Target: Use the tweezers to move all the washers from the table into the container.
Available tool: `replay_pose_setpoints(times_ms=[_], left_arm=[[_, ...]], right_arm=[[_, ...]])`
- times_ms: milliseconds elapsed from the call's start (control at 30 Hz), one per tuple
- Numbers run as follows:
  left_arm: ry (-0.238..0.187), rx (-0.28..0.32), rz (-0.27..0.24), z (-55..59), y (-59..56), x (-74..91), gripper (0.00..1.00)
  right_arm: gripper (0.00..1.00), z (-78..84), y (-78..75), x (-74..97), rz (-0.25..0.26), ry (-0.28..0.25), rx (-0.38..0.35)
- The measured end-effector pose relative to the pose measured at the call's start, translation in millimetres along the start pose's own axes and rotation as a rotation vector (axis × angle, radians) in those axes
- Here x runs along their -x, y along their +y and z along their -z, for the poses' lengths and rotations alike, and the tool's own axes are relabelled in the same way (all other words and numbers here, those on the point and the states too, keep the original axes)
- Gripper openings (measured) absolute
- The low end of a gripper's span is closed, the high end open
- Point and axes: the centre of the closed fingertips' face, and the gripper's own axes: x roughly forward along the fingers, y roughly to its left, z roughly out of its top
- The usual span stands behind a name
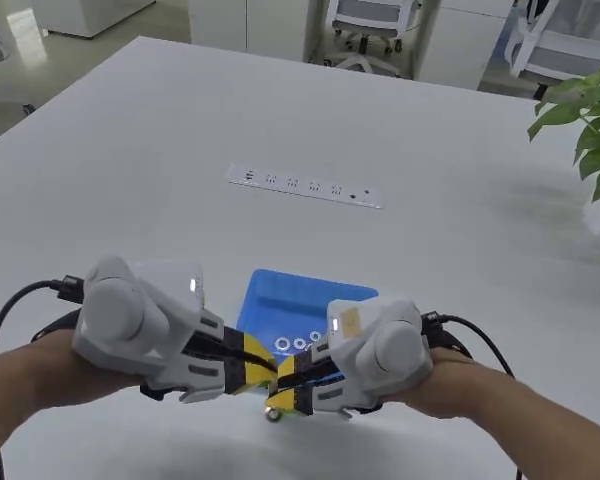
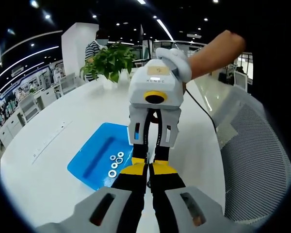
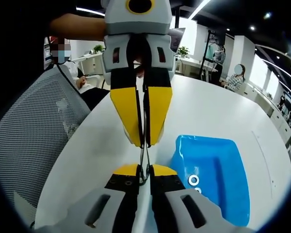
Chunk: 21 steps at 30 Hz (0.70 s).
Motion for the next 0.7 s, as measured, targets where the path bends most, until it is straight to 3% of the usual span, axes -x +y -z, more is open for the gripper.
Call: replay_pose_setpoints(times_ms=[700], left_arm=[[0.036, -0.024, 0.013, 0.5, -1.7, -3.2, 0.07]], right_arm=[[0.08, 0.8, 1.6, 1.6, -0.001, -0.004, -0.009]])
